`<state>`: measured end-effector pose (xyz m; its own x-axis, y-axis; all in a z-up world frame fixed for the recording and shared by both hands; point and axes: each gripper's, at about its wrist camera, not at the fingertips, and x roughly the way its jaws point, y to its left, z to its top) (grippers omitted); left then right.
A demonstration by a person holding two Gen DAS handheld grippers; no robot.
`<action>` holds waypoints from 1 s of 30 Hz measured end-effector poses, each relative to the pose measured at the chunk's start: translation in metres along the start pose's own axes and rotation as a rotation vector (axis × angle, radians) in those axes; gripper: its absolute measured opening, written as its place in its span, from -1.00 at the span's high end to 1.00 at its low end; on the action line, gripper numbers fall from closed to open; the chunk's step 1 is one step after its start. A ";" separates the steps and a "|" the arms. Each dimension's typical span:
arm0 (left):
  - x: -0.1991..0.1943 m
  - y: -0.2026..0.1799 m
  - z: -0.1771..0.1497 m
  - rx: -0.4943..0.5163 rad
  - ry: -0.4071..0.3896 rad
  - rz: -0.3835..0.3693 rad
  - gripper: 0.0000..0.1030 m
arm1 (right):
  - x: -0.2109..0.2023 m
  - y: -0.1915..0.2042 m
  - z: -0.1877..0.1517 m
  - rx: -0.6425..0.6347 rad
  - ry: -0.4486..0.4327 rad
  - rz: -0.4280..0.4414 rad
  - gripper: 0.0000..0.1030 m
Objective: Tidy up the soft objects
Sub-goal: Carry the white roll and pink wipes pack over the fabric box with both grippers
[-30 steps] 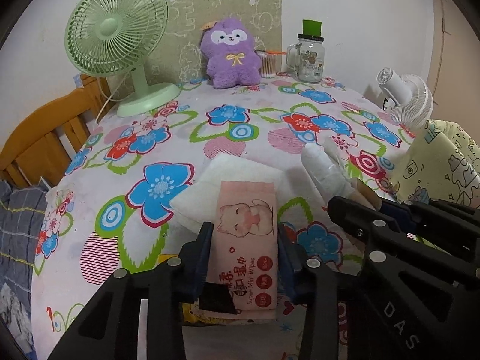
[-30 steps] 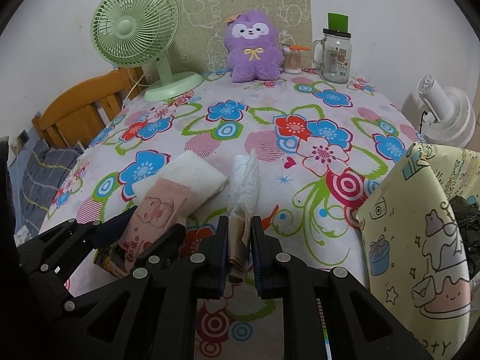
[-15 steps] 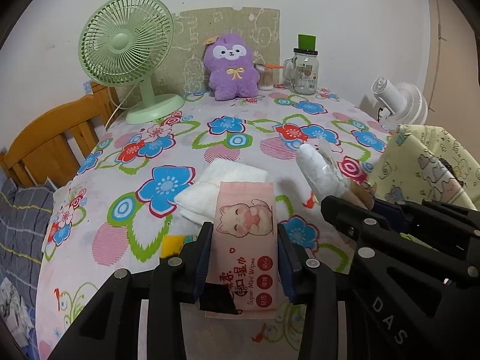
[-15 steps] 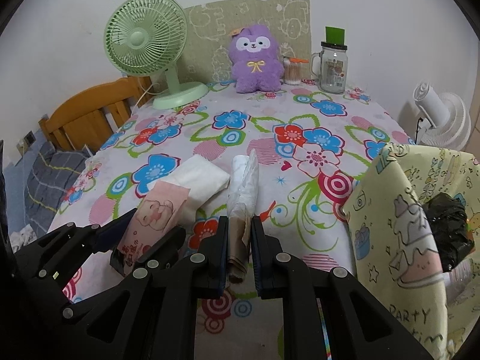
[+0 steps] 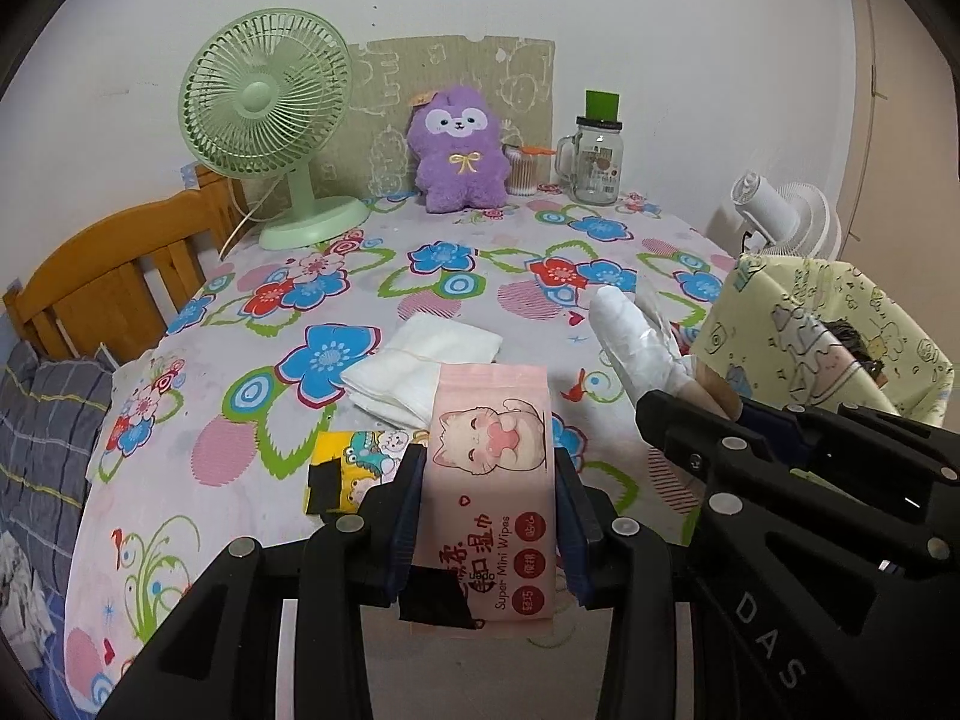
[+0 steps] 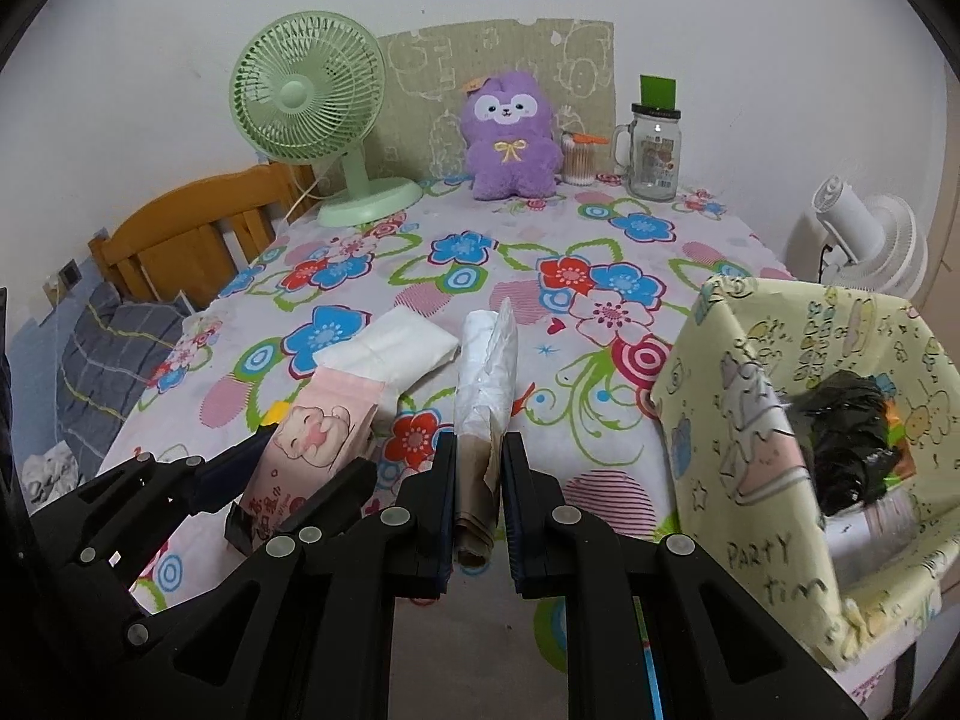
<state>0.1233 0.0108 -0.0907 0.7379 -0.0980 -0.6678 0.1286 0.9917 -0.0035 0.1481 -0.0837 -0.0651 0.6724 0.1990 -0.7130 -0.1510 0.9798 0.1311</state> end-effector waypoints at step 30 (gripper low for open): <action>-0.085 -0.039 0.021 0.000 -0.129 0.006 0.21 | -0.101 -0.018 0.014 -0.009 -0.152 0.009 0.67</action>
<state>0.0700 -0.0210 -0.0180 0.8175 -0.1018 -0.5668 0.1239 0.9923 0.0006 0.0934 -0.1208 0.0142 0.7730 0.2089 -0.5990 -0.1634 0.9779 0.1302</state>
